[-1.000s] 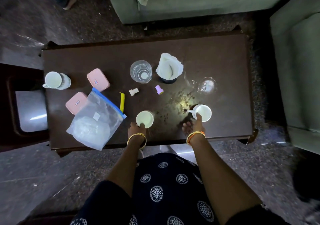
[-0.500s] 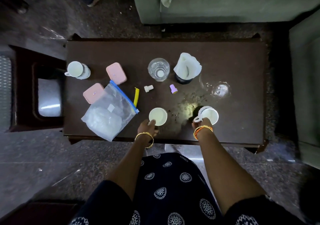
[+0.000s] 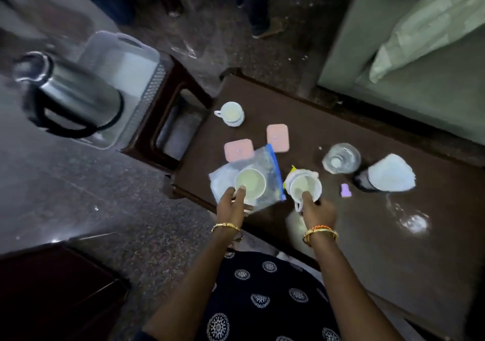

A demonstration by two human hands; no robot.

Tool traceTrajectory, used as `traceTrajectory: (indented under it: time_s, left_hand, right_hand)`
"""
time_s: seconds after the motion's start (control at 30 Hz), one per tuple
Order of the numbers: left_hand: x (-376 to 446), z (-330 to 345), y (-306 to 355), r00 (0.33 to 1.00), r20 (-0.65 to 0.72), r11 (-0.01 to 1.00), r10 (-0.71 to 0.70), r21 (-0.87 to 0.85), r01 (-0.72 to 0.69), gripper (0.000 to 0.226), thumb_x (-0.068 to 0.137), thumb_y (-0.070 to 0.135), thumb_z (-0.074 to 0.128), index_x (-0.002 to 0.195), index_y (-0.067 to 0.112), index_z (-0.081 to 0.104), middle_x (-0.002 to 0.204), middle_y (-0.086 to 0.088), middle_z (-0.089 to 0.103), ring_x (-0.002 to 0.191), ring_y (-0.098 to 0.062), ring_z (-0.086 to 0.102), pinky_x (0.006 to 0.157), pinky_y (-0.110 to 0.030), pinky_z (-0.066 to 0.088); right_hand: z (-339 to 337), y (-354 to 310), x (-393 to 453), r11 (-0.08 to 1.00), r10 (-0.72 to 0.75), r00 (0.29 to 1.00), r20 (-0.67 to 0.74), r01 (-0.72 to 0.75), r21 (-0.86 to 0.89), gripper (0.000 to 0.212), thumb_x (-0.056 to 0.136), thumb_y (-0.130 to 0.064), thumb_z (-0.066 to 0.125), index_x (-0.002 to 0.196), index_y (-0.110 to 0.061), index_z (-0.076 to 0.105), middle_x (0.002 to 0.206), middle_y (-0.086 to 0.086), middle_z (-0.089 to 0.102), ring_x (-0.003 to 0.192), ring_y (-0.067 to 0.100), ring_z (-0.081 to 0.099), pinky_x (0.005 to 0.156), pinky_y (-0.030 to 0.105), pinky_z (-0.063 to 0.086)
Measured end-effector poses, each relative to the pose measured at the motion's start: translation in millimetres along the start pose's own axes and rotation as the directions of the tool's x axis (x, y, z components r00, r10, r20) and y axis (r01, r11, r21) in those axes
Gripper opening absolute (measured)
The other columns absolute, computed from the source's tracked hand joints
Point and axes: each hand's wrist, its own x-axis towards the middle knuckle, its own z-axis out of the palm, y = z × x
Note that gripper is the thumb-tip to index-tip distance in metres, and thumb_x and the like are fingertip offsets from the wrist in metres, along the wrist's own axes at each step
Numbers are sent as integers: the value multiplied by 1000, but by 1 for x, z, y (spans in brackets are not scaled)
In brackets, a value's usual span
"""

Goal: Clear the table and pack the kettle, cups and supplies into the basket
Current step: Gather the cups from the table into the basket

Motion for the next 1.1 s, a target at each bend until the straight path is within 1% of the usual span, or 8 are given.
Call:
traceTrajectory:
  time_s: [0.1,0.17,0.33,0.43,0.53,0.7,0.93,1.1]
  left_hand:
    - [32,-43,37,992,-116,997,44,-54,-51,25,94,28,48,73,17,46,77,-7,55,39,-6,58,44,-23,41]
    - [65,-78,68,983,-180,995,32,-92,-49,26,94,30,47,71,17,47,76,-18,58,46,-15,61,52,-30,45]
    - [154,-155,150,953,-302,982,27,-168,-81,24,94,30,43,78,13,49,83,-15,58,52,-23,55,57,-30,46]
    - [220,-202,192,934,-357,991,20,-114,-65,35,93,29,41,103,-1,56,104,-28,63,83,-40,64,84,-43,53]
    - [280,-232,216,929,-370,1000,2,-23,-12,44,94,28,39,118,-5,52,125,-27,57,113,-40,57,99,-43,46]
    - [341,-252,235,942,-335,995,-32,81,63,47,96,27,35,125,-6,52,131,-25,55,121,-39,51,103,-40,43]
    - [369,-260,241,966,-246,959,-81,243,143,49,99,28,27,129,-5,47,137,-22,50,128,-36,45,109,-37,36]
    - [376,-258,241,973,-212,920,-87,357,160,52,100,29,21,128,-7,47,137,-23,50,129,-35,44,110,-35,31]
  right_hand:
    - [48,-74,-9,982,-173,984,50,176,-64,24,82,-18,60,81,5,68,81,25,67,83,36,63,69,32,44]
    - [89,-125,-17,957,-254,963,88,264,-119,24,84,-20,58,82,2,67,80,21,65,78,34,59,63,26,34]
    - [192,-229,-22,892,-413,888,201,439,-109,23,84,-21,58,80,0,67,76,16,64,88,34,63,62,28,36]
    - [268,-276,-22,862,-435,841,323,492,-122,24,85,-22,57,84,-2,70,77,10,64,94,31,63,71,25,43]
    - [341,-306,-12,797,-439,803,403,555,-239,36,87,-27,53,100,3,67,107,23,67,107,36,59,92,38,45]
    - [416,-326,4,718,-370,852,370,515,-468,49,92,-29,41,127,4,50,139,23,42,130,37,35,109,38,28]
    - [454,-327,17,732,-292,934,205,356,-581,48,89,-29,44,131,-7,49,154,7,24,141,29,21,114,49,21]
    - [468,-323,16,688,-339,936,90,312,-655,44,89,-29,48,129,-12,53,157,5,19,145,24,12,113,50,18]
